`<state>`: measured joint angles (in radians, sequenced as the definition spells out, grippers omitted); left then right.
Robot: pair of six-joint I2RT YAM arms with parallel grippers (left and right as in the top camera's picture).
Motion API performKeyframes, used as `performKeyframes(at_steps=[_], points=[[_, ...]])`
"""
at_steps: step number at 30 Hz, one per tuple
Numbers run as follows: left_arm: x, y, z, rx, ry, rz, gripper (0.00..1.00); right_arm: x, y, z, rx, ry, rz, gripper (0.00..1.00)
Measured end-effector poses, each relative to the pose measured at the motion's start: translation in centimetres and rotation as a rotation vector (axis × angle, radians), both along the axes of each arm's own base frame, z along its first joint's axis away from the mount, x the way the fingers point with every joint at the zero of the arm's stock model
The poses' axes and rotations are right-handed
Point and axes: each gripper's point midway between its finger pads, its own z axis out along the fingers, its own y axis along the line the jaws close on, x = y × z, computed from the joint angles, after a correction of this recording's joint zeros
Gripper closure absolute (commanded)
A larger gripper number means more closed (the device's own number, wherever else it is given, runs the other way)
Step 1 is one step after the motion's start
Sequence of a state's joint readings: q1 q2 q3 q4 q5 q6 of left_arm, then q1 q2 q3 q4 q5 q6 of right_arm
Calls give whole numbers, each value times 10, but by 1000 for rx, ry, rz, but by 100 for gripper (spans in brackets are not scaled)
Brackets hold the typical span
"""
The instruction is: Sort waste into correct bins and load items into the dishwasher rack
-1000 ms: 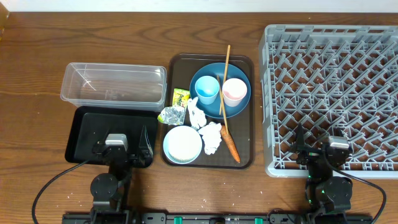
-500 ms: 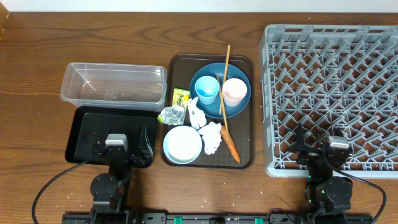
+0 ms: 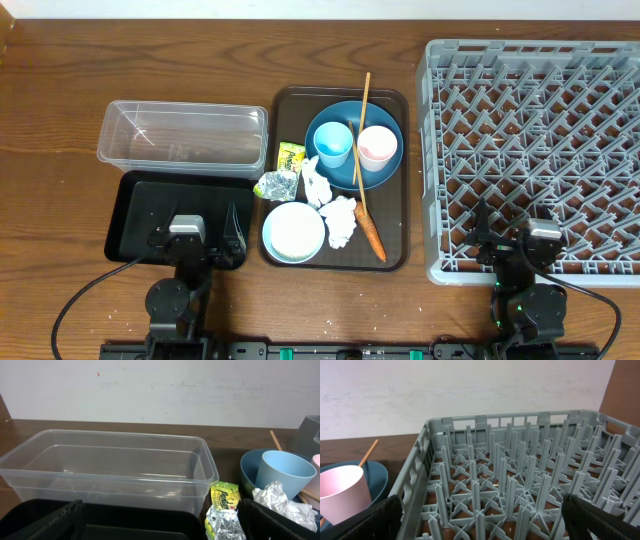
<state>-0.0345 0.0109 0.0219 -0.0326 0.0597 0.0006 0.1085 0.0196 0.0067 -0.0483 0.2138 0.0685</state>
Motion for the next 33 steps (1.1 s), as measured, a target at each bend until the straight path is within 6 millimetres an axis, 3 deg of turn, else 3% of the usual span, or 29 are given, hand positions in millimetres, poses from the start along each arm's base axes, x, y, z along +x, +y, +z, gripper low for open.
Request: performKeyframes(at_steps=[9,15,20,23,28,33], points=[[0,-3,2,-33,-5,-16,2,0,0,0,0,0,0,1],[-6,-38,7,-106,-3,-216,2,0,0,0,0,0,0,1],[-24,-59,5,-204,129,-326,2,0,0,0,0,0,0,1],[-36,-63,25,-232,170,-350,2,0,0,0,0,1,0,1],[-67,-67,86,-258,230,-370,2,0,0,-1,0,4,0,1],[-92,-70,137,-292,404,-368,2,0,0,-1,-1,4,0,1]])
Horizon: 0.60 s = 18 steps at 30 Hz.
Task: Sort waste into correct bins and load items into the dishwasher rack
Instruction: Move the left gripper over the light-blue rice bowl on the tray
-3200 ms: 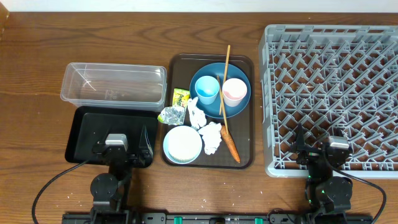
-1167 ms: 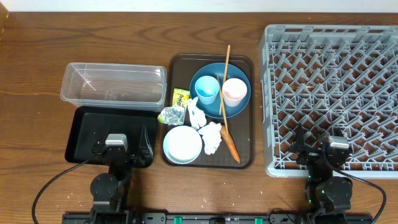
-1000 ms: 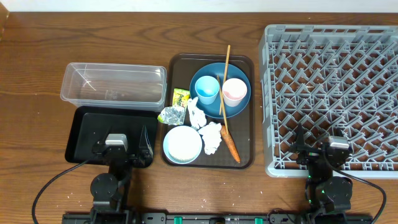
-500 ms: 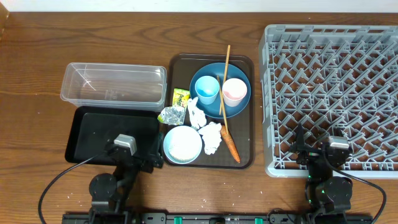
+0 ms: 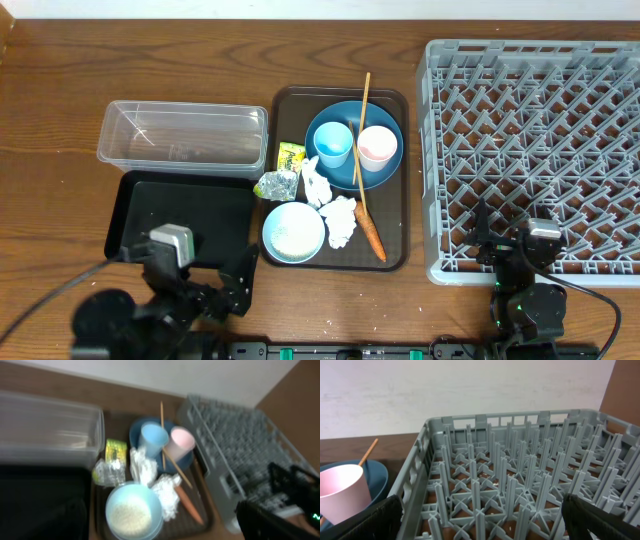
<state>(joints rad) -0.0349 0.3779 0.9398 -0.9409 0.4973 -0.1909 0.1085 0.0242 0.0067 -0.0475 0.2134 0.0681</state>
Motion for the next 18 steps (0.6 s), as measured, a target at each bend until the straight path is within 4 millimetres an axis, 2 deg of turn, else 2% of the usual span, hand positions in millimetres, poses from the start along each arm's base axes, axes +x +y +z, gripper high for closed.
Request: performKeyframes(at_steps=[5,7,10,13,14,15,18], points=[[-7,-6,19,13,312,-54,2,0,0,0,0,1,0,1],[-2,-8,24,24,436,-79,2,0,0,-1,0,2,0,1],[16,-10,25,35,552,-98,2,0,0,-1,0,3,0,1],[37,-11,15,47,623,-117,2,0,0,-1,0,3,0,1],[44,-11,8,51,658,-121,20,0,0,-1,0,3,0,1],[48,-11,3,49,688,-122,34,0,0,-1,0,3,0,1],[59,-11,-10,59,751,-128,66,0,0,-1,0,3,0,1]])
